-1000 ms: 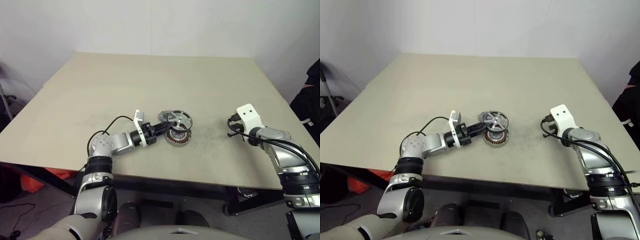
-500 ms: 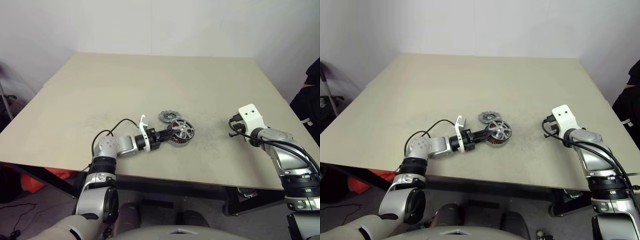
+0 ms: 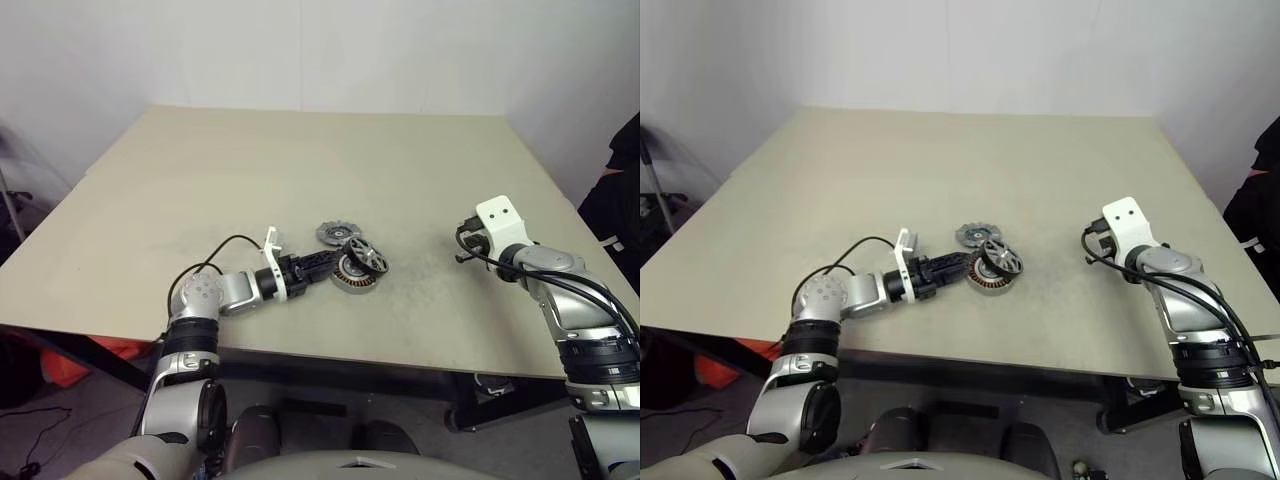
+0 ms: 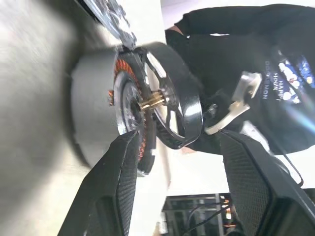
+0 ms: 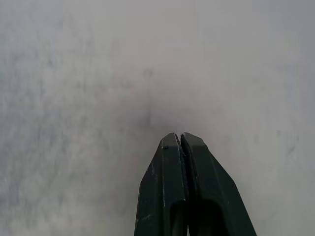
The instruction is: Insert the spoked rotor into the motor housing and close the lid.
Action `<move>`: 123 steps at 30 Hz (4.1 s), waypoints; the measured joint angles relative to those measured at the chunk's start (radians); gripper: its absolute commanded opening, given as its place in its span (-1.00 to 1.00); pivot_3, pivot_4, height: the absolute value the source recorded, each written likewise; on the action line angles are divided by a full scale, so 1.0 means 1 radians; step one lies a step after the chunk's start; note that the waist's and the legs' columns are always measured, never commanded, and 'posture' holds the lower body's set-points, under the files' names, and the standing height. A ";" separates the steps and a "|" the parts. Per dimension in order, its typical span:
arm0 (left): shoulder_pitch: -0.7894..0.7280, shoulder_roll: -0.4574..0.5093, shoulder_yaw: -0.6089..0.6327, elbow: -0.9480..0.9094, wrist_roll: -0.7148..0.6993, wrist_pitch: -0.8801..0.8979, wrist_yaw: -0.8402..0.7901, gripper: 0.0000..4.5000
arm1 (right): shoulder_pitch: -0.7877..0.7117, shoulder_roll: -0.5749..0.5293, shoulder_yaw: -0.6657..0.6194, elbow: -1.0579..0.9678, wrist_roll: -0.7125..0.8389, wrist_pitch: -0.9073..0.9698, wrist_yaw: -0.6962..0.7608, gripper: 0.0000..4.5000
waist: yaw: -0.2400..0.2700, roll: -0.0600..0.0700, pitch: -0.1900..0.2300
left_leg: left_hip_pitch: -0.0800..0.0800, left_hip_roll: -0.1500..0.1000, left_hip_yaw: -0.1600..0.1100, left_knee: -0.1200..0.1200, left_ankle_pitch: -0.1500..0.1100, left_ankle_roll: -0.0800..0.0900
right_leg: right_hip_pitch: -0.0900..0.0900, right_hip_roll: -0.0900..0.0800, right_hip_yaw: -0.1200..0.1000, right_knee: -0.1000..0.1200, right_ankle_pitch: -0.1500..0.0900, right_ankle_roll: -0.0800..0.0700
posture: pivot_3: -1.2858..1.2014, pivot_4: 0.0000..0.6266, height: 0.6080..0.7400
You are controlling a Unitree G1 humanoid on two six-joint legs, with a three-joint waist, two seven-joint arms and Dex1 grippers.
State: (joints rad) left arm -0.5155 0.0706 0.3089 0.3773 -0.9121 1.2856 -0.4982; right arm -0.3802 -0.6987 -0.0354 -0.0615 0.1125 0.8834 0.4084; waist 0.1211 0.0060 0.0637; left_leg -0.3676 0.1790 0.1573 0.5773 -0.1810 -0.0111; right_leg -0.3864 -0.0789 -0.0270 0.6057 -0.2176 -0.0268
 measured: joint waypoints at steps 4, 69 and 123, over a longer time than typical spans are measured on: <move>0.053 0.023 -0.002 -0.052 -0.002 0.006 -0.004 0.19 | -0.040 0.047 -0.021 -0.066 0.044 0.037 0.013 -1.00 | -0.001 0.000 0.000 | -0.001 0.001 0.000 0.000 0.000 0.000 | -0.001 0.001 0.000 0.000 0.000 0.000 | 0.03 -1.00 1.00; 0.018 0.184 -0.121 0.040 0.365 -0.523 -0.108 0.19 | -0.014 0.203 0.176 -0.393 0.164 0.275 0.030 -1.00 | 0.003 0.000 0.000 | 0.002 0.003 -0.002 -0.002 0.005 -0.009 | 0.000 0.004 0.001 0.002 -0.002 0.003 | 0.03 -1.00 1.00; 0.061 0.342 -0.195 -0.030 0.368 -0.451 -0.289 0.21 | 0.243 -0.123 -0.018 -0.388 0.319 -0.201 0.483 -0.46 | 0.004 0.000 0.000 | 0.001 0.004 -0.001 0.001 0.001 -0.002 | 0.000 0.003 0.000 0.002 0.000 0.000 | 0.03 -1.00 1.00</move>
State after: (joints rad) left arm -0.4545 0.4129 0.1140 0.3470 -0.5437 0.8342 -0.7876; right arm -0.1377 -0.8218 -0.0532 -0.4498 0.4313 0.6822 0.8913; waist 0.1251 0.0058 0.0635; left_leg -0.3663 0.1833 0.1558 0.5782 -0.1800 -0.0129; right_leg -0.3861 -0.0755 -0.0265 0.6079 -0.2178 -0.0269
